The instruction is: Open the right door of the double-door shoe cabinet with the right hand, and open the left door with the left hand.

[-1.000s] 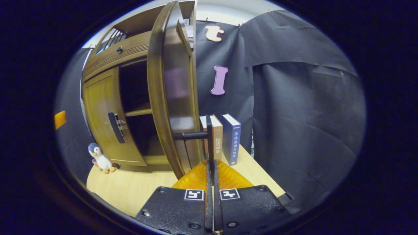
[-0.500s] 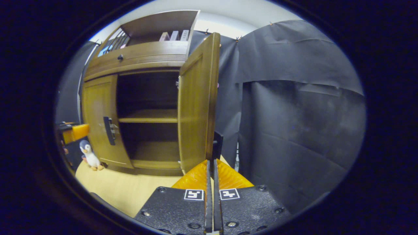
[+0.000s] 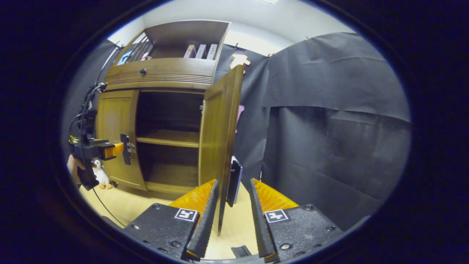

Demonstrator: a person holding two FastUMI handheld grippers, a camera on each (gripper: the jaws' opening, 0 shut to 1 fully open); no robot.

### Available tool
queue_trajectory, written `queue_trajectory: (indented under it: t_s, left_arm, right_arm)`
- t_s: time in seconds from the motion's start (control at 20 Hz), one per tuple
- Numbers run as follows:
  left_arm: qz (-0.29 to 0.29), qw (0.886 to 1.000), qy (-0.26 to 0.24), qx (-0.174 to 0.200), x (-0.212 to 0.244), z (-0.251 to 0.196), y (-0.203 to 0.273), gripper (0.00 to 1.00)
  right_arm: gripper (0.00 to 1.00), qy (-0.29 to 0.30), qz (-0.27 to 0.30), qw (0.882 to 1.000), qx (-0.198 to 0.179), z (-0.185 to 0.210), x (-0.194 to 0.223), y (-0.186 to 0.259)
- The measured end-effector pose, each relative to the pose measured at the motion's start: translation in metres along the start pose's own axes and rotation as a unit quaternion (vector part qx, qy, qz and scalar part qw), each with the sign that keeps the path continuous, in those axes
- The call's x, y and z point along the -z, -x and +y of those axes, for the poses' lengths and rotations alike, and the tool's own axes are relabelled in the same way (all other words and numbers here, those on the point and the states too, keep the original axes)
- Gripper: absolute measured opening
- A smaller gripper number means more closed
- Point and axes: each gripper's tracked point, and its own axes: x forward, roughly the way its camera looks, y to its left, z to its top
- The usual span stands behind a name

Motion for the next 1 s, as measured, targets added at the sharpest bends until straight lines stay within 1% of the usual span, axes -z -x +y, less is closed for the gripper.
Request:
queue_trajectory:
  t_s: [0.05,0.1,0.2,0.25,0.3,0.4,0.5,0.55,0.6,0.65,0.7,0.8,0.85,0.9,0.95,1.0]
  left_arm:
    - [0.001,1.000,-0.003,-0.005,0.001,0.002,-0.008,0.95]
    - [0.001,1.000,-0.007,-0.001,0.001,0.000,-0.018,0.95]
    - [0.008,1.000,-0.021,-0.009,0.008,0.002,-0.030,0.89]
    - [0.011,1.000,-0.028,-0.008,0.011,0.001,-0.037,0.75]
    - [0.008,0.999,-0.036,-0.013,0.011,0.003,-0.044,0.92]
    - [0.007,0.999,-0.036,-0.019,0.012,0.005,-0.055,0.66]
    - [0.004,0.999,-0.029,-0.020,0.011,0.006,-0.064,0.64]
    - [0.007,0.999,-0.025,-0.022,0.012,0.006,-0.068,0.52]
    - [0.013,0.999,-0.018,-0.023,0.013,0.006,-0.070,0.51]
    - [0.024,1.000,-0.008,-0.015,0.016,0.002,-0.072,0.50]
    - [0.029,0.999,-0.002,-0.014,0.016,0.002,-0.072,0.57]
    - [0.026,1.000,-0.001,-0.009,0.017,0.001,-0.075,0.41]
    - [0.023,1.000,-0.006,-0.004,0.016,-0.001,-0.077,0.40]
    - [0.019,1.000,-0.014,-0.004,0.016,-0.001,-0.076,0.32]
    - [0.017,1.000,-0.020,-0.003,0.017,0.000,-0.074,0.36]
    - [0.015,1.000,-0.021,-0.001,0.016,0.000,-0.075,0.24]
  right_arm:
    - [0.57,-0.001,0.001,1.000,0.004,-0.002,0.000,0.001]
    - [0.65,-0.002,0.000,1.000,0.009,-0.005,-0.001,0.002]
    - [0.67,-0.002,-0.003,1.000,0.015,-0.011,-0.004,0.005]
    - [0.67,-0.002,-0.003,1.000,0.018,-0.013,-0.004,0.005]
    - [0.61,-0.001,-0.004,1.000,0.021,-0.015,-0.005,0.005]
    - [0.61,0.000,-0.002,1.000,0.025,-0.018,-0.005,0.008]
    - [0.61,0.002,0.001,1.000,0.027,-0.019,-0.005,0.009]
    - [0.61,0.003,0.002,1.000,0.027,-0.019,-0.004,0.008]
    - [0.61,0.004,0.003,1.000,0.027,-0.019,-0.002,0.006]
    - [0.61,0.005,0.006,1.000,0.028,-0.019,0.001,0.006]
    - [0.62,0.005,0.009,1.000,0.029,-0.018,0.001,0.005]
    - [0.62,0.002,0.009,0.999,0.030,-0.019,0.000,0.006]
    - [0.62,0.002,0.009,0.999,0.031,-0.019,0.001,0.005]
    - [0.62,0.002,0.010,0.999,0.031,-0.020,0.000,0.004]
    - [0.62,0.002,0.011,0.999,0.031,-0.020,0.001,0.004]
    - [0.62,0.002,0.012,0.999,0.032,-0.020,0.002,0.003]
